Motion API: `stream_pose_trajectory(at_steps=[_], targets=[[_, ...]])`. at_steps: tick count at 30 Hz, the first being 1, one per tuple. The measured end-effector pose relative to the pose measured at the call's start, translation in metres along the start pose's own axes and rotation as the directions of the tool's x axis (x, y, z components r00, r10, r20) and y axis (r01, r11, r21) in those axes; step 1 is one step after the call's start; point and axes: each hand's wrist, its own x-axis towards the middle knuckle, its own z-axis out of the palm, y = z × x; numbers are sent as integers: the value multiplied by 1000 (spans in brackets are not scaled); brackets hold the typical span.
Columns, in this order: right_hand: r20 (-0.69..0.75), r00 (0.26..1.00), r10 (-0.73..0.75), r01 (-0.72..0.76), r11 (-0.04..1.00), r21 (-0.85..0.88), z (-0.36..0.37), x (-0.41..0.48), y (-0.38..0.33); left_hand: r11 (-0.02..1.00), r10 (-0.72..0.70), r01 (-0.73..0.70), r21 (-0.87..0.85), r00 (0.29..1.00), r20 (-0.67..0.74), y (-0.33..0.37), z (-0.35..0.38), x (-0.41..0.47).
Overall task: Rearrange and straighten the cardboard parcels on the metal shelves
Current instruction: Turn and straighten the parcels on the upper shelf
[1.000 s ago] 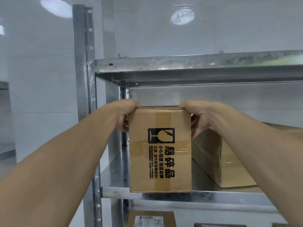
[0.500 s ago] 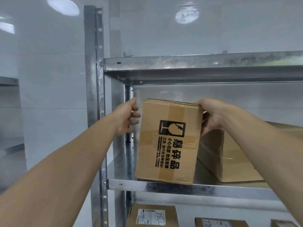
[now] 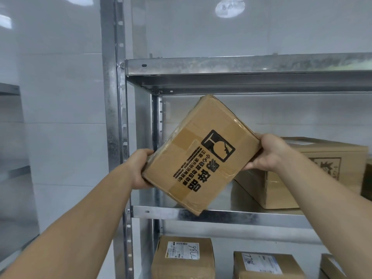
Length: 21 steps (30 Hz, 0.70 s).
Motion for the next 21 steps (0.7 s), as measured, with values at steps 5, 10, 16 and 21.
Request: stream_pose_trajectory(at_steps=[5,10,16,21], targets=[[-74,991,-113,96,975,-202,-7,11,28,993,117,-116,20,993,-20,16,0,-2],[-25,978,-208,160,821,-548,1,9,39,967,176,-159,201,982,-73,40,-3,-1],[42,998,-47,60,905,-420,16,5,25,895,210,-151,420,973,-97,50,1,1],[34,996,85,-54,842,-536,28,9,6,879,160,-112,464,985,-65,53,2,1]])
